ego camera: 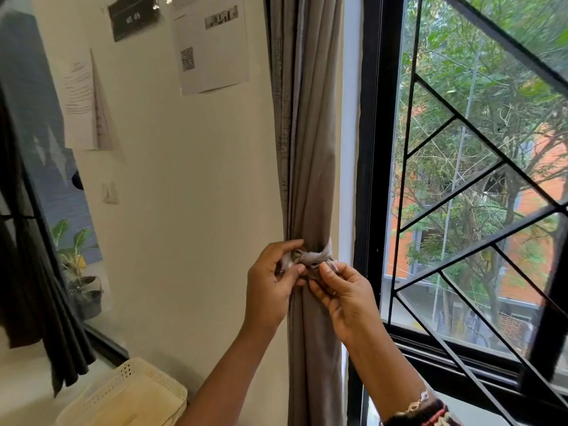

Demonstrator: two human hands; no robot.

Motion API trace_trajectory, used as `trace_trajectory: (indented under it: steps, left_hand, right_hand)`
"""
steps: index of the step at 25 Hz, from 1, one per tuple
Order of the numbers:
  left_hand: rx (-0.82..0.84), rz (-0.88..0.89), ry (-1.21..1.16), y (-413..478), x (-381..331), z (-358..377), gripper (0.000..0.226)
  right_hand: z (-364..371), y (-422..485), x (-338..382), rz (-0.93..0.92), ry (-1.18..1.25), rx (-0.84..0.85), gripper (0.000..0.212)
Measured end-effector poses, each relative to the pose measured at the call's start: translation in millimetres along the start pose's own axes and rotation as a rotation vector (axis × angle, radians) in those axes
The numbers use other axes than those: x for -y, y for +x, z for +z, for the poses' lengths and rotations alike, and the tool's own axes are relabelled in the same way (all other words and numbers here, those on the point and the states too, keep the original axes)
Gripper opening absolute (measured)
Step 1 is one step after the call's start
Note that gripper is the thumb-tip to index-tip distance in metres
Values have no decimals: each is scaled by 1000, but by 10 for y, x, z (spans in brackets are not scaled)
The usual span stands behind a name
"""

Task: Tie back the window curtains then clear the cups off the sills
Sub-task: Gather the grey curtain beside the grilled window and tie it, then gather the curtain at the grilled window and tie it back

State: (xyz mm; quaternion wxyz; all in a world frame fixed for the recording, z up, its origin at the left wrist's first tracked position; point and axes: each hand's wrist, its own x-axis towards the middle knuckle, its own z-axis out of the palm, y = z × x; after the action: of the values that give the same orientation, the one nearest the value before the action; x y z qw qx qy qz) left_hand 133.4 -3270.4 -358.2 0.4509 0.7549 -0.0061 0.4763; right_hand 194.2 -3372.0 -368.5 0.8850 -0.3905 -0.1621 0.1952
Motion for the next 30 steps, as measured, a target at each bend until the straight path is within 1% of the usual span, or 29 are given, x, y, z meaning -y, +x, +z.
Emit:
trace_trajectory:
  steps: [2, 3, 5, 8, 13, 18, 20, 21, 25, 27, 29, 30]
  left_hand:
    - [-149, -52, -62, -34, 52, 68, 38]
    - [-185, -112, -127, -15, 52, 85, 35]
    - [-179, -208, -216, 49, 38, 71, 28]
    - [-155, -231, -198, 112, 3, 32, 28]
    - [-202, -346, -346, 263, -5, -2, 29]
    - [-219, -415, -408, 287, 45, 34, 26]
    - [-202, -397, -409, 268, 49, 69, 26]
    - [-166, -372, -375, 278, 56, 73, 25]
    - [73, -300, -192, 408, -14, 62, 11]
    - [122, -232, -98, 593, -121, 69, 33]
    - [162, -115, -23, 819, -309, 73, 55]
    - [171, -52, -12, 933, -430, 72, 60]
  right_hand:
    - [5, -15, -5, -43, -41, 0, 14]
    - [-1, -11, -4, -83, -85, -13, 13]
    - [-27, 10, 28, -169, -158, -47, 13]
    - [-91, 59, 90, -252, -221, -73, 14]
    - [-322, 204, 291, -282, -319, -97, 17]
    - [-511, 319, 298, -256, -348, -130, 18]
    - [-528, 330, 298, -279, -393, -133, 17]
    - [-531, 334, 320, -295, -440, -124, 17]
    - [-469, 350, 479, -390, -659, -96, 12]
    - [-308, 380, 622, -472, -749, -51, 11]
    - [-65, 430, 800, -561, -783, 36, 13]
    - [71, 466, 906, -602, -784, 76, 13]
